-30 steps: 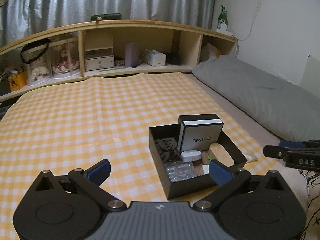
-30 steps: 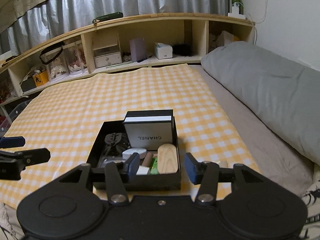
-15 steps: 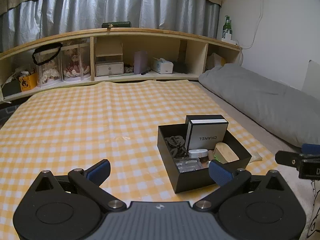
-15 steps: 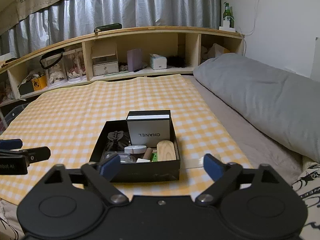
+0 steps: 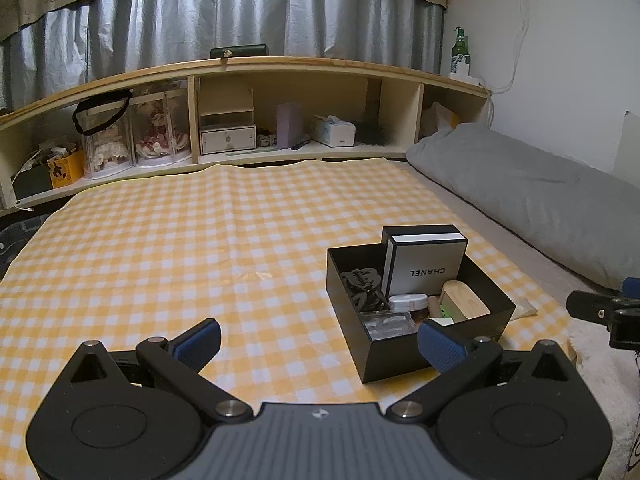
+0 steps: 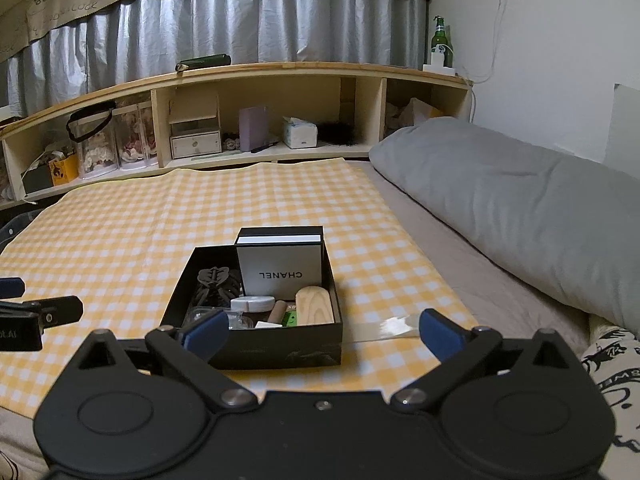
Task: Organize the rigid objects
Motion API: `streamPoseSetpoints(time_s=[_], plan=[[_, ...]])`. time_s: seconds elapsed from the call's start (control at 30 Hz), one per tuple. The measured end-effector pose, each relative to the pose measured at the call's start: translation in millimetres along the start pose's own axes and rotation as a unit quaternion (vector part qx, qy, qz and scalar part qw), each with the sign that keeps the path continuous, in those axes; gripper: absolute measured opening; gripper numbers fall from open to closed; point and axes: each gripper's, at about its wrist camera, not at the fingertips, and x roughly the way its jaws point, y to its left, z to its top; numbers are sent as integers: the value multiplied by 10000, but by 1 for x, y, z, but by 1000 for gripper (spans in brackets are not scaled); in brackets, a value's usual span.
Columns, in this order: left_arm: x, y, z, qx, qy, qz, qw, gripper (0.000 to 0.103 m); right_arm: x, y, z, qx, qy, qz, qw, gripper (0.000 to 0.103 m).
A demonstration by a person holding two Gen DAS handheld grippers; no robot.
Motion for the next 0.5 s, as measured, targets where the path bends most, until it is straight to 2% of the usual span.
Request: streamPoseSetpoints(time_s=[0.5], plan=[[0,0,0,6,3,-5,10000,103,0,1,0,-14,21,3,10000,103]])
